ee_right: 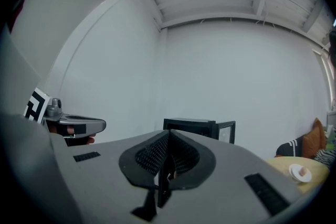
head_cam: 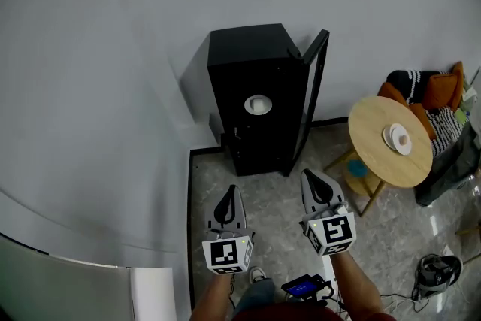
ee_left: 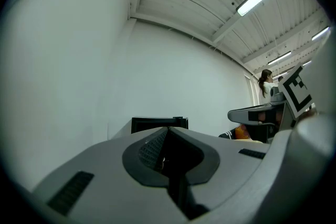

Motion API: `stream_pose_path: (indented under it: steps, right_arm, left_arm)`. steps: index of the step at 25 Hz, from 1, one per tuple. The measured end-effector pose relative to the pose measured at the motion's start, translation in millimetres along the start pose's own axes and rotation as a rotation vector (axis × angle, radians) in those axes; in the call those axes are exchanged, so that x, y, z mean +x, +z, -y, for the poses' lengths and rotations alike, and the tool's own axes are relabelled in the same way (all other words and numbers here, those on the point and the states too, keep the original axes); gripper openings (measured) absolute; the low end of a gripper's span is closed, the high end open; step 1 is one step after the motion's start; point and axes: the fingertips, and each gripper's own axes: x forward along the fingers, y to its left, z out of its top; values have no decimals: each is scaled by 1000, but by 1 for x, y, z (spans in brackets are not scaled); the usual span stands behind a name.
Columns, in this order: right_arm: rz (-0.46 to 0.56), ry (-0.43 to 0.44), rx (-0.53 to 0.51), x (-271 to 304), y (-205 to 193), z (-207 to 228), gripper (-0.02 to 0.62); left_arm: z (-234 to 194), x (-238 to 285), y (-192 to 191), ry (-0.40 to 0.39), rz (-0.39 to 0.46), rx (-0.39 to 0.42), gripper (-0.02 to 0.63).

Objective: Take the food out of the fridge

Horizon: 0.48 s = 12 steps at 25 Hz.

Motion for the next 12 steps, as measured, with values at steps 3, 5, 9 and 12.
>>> stream_pose_path:
  steps: [3, 5, 9, 12]
  right_arm:
    - [6, -6, -3, 19, 4, -7, 21]
    - [9, -11, -9, 30, 7, -12, 21]
    - [6, -24, -19, 49, 8, -18, 21]
    - [9, -39, -19, 63, 9, -19, 21]
  left_arm:
    - [-16, 12, 4, -12, 7, 4, 13]
    - [-27, 20, 6, -18, 13, 5, 14]
    - [-45, 34, 9, -30, 24, 4, 14]
    - [-55, 45, 9, -46, 26, 5, 14]
